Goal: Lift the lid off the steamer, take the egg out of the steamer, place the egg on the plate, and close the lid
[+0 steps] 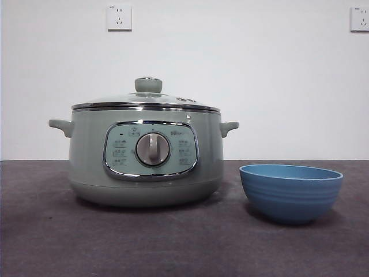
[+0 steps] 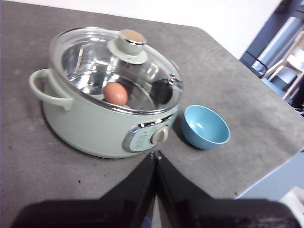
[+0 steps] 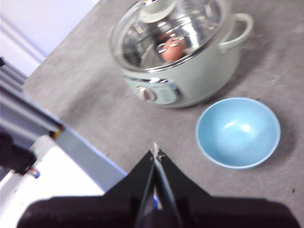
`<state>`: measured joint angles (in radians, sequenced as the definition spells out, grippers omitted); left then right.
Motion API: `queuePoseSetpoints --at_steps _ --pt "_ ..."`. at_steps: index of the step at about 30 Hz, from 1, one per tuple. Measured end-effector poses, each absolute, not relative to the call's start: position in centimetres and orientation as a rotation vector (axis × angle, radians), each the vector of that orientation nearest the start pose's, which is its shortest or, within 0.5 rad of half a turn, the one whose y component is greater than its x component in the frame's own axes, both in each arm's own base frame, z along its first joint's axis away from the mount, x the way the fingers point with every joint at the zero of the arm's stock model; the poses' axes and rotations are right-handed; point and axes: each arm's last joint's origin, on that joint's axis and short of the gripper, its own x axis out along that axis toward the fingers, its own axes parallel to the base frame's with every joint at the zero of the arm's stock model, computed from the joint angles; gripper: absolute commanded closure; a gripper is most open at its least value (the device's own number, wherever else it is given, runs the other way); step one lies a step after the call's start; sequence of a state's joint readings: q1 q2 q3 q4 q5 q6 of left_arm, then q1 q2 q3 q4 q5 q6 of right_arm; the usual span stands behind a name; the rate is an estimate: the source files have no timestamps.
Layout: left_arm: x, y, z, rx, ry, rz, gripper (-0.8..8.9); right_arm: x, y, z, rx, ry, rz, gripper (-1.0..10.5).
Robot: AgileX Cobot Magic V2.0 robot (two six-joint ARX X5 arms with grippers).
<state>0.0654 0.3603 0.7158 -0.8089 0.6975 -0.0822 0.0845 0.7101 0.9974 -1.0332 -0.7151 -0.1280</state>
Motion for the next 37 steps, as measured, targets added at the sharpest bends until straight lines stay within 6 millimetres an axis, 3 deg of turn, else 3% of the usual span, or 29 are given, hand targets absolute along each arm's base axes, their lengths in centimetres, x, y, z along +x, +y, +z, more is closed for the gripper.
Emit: queuePoseSetpoints --at_steps 7,10,12,13,15,25,31,37 --pt "6.3 -1.5 30.0 -0.244 0.453 -0.611 7.94 10.4 2.8 34.0 0.114 0.696 0.822 9.4" --pt "6.3 -1.5 30.0 -0.249 0.454 -0.609 5.41 10.4 2.8 34.0 0.112 0.696 0.823 8.2" --pt "6.3 -1.5 30.0 -0.258 0.452 -0.607 3.55 10.4 2.8 34.0 0.112 0.696 0.823 6.1" --pt "6.3 -1.5 30.1 -0.262 0.447 -0.606 3.33 10.4 2.8 34.0 0.113 0.696 0.823 5.3" --pt "6.4 -1.5 30.2 -0.26 0.431 -0.607 3.37 10.4 2.8 34.0 0.115 0.697 0.822 4.2" --pt "7.6 -1.4 30.5 -0.261 0.425 -0.616 3.37 10.4 2.8 34.0 0.119 0.699 0.821 4.1" --pt "9.5 -1.5 32.3 -0.242 0.396 -0.647 3.37 10.7 2.8 33.9 0.126 0.71 0.819 4.1" --pt "12.8 -2.3 34.4 -0.217 0.417 -0.705 3.37 10.9 2.9 33.8 0.13 0.719 0.819 4.1"
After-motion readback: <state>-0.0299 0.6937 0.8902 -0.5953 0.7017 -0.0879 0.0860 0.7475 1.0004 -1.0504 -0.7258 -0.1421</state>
